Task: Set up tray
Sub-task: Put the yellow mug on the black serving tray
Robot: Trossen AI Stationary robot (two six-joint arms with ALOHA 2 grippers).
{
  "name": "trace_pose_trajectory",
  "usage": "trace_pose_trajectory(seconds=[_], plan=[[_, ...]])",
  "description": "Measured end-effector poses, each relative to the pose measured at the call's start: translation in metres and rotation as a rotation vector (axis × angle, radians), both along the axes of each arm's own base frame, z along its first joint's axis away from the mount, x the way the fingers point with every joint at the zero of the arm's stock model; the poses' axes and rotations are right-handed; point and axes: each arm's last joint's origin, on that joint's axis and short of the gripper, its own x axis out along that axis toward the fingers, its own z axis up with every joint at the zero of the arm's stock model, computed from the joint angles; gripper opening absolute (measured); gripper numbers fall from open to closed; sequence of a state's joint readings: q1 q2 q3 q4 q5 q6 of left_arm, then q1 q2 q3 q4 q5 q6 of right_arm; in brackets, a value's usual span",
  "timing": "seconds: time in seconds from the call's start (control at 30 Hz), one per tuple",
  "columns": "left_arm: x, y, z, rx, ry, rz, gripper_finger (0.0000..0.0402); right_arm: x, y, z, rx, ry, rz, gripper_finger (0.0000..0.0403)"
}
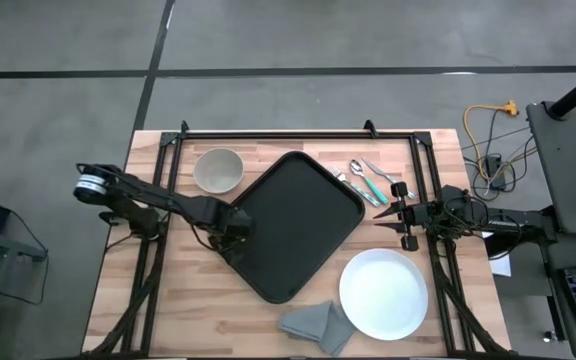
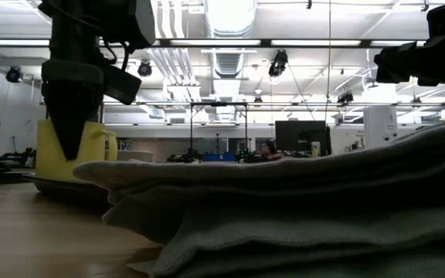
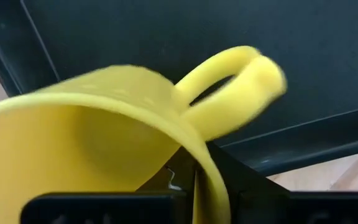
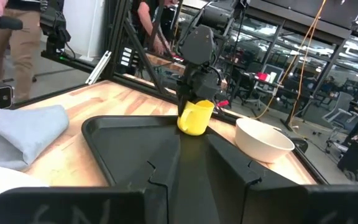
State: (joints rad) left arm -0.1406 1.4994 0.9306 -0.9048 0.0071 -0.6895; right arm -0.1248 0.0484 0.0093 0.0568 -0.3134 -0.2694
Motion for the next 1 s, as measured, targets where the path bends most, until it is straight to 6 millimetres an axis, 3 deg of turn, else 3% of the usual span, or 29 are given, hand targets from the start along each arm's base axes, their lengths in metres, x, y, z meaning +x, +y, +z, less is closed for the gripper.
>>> trace_pose_trajectory(seconds=[1.0], plan=[[-0.0044,0.0018,0.0026,0.009,0.056,0.005,0.0032,0.0000,0.0000,0.0000,0.000,0.000,0.000,0.0068]])
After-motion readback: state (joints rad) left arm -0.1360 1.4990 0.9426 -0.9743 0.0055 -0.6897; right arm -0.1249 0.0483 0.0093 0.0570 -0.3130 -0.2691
